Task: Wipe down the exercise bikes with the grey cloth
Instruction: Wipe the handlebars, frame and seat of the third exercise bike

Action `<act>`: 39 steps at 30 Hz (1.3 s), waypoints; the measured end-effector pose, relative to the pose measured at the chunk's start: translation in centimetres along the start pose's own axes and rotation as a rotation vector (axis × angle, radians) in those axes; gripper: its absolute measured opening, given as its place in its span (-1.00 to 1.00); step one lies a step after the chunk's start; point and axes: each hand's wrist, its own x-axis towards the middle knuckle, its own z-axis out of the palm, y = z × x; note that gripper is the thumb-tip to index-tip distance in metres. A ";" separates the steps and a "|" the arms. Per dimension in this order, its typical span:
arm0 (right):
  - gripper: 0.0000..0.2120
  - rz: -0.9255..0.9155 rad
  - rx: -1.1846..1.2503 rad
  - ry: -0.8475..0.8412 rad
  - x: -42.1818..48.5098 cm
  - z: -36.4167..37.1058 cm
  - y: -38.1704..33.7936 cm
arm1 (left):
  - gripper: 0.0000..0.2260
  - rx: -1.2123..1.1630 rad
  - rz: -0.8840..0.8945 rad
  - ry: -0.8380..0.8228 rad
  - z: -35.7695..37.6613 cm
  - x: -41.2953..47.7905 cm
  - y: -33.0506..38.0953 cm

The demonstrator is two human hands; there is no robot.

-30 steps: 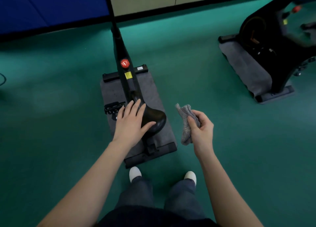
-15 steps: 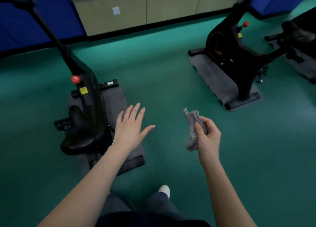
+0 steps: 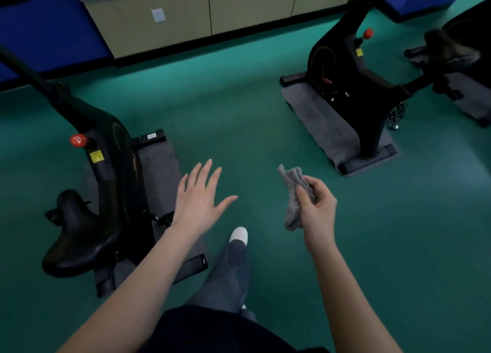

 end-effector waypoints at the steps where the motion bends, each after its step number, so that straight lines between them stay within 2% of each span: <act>1: -0.78 -0.004 -0.012 -0.013 1.5 0.6 -0.1 | -0.28 -0.002 -0.014 0.000 0.2 1.4 -0.1; 5: -0.83 -0.010 -0.062 -0.068 8.5 3.5 -1.2 | -0.26 -0.005 -0.068 -0.003 0.4 8.2 -0.4; 14: -0.78 -0.070 -0.056 -0.151 22.3 8.5 -5.4 | -0.27 -0.010 -0.105 0.029 -3.7 22.9 -0.3; 21: -0.77 -0.033 -0.021 -0.046 33.9 6.5 -5.7 | -0.22 0.006 -0.119 -0.040 -4.2 32.4 2.3; 29: -0.73 -0.016 0.012 0.023 50.2 3.9 -7.0 | -0.22 0.026 -0.131 -0.058 -5.1 47.0 9.0; 34: -0.72 -0.006 0.003 -0.041 58.0 5.0 -8.0 | -0.23 0.021 -0.190 -0.044 -6.3 53.9 11.0; 39: -0.73 -0.037 -0.012 -0.135 64.5 8.9 -9.2 | -0.24 0.009 -0.257 -0.017 -7.6 59.6 9.9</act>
